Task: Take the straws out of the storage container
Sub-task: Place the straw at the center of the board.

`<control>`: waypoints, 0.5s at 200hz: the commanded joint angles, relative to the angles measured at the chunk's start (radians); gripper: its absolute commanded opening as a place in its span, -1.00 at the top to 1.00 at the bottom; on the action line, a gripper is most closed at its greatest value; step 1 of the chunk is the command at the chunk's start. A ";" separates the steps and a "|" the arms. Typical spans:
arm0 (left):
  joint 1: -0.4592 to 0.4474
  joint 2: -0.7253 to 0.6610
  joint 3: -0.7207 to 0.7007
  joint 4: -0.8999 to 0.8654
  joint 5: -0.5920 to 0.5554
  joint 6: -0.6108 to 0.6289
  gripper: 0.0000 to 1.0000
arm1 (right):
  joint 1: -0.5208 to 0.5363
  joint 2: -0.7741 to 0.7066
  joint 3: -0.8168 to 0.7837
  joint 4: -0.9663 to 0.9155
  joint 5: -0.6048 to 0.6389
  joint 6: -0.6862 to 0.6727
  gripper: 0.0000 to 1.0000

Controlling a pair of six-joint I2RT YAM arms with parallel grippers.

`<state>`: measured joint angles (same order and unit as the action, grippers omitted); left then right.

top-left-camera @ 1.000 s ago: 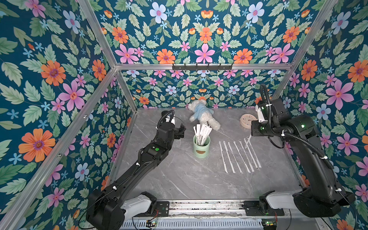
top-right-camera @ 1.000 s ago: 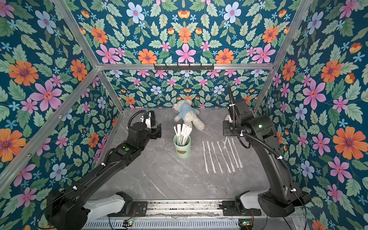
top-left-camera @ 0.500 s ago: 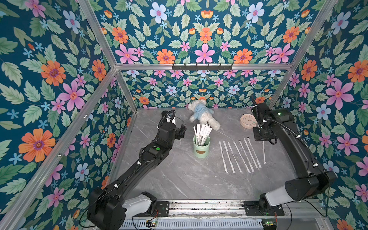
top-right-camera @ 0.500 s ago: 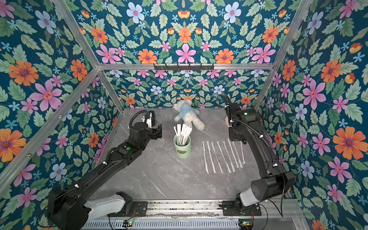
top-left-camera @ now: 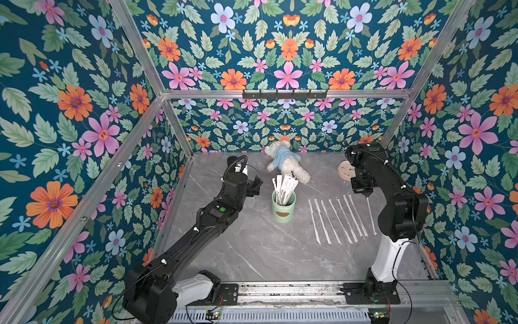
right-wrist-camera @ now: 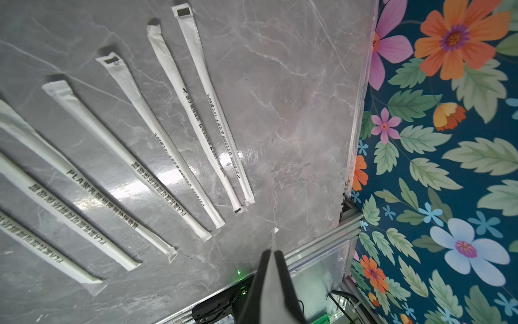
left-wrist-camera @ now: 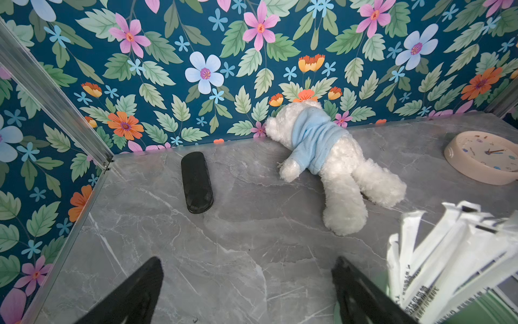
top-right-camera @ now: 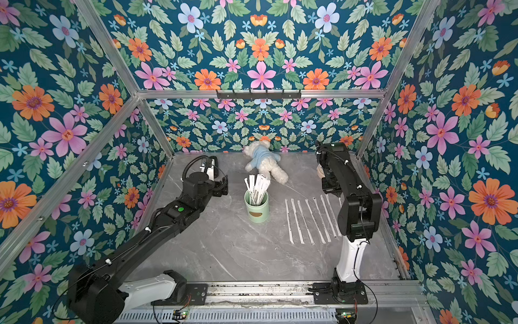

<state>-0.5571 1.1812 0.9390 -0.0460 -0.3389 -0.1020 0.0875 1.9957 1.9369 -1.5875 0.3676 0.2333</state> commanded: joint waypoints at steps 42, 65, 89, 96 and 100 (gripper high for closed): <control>-0.001 0.002 0.009 0.002 -0.007 0.021 -0.94 | -0.052 0.243 0.188 -0.096 -0.029 -0.010 1.00; -0.001 0.009 0.008 0.001 -0.002 0.022 -0.94 | -0.064 0.320 0.244 -0.122 0.021 -0.011 1.00; 0.000 0.015 0.008 0.000 -0.001 0.022 -0.94 | -0.077 0.367 0.273 -0.135 0.042 -0.012 1.00; 0.000 0.017 0.008 0.000 -0.002 0.022 -0.94 | -0.081 0.373 0.271 -0.129 0.042 -0.015 1.00; -0.001 0.018 0.008 0.000 -0.001 0.022 -0.94 | -0.082 0.375 0.271 -0.127 0.043 -0.016 1.00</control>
<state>-0.5571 1.1950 0.9401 -0.0475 -0.3382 -0.0902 0.0128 2.3554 2.1986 -1.6047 0.3782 0.2287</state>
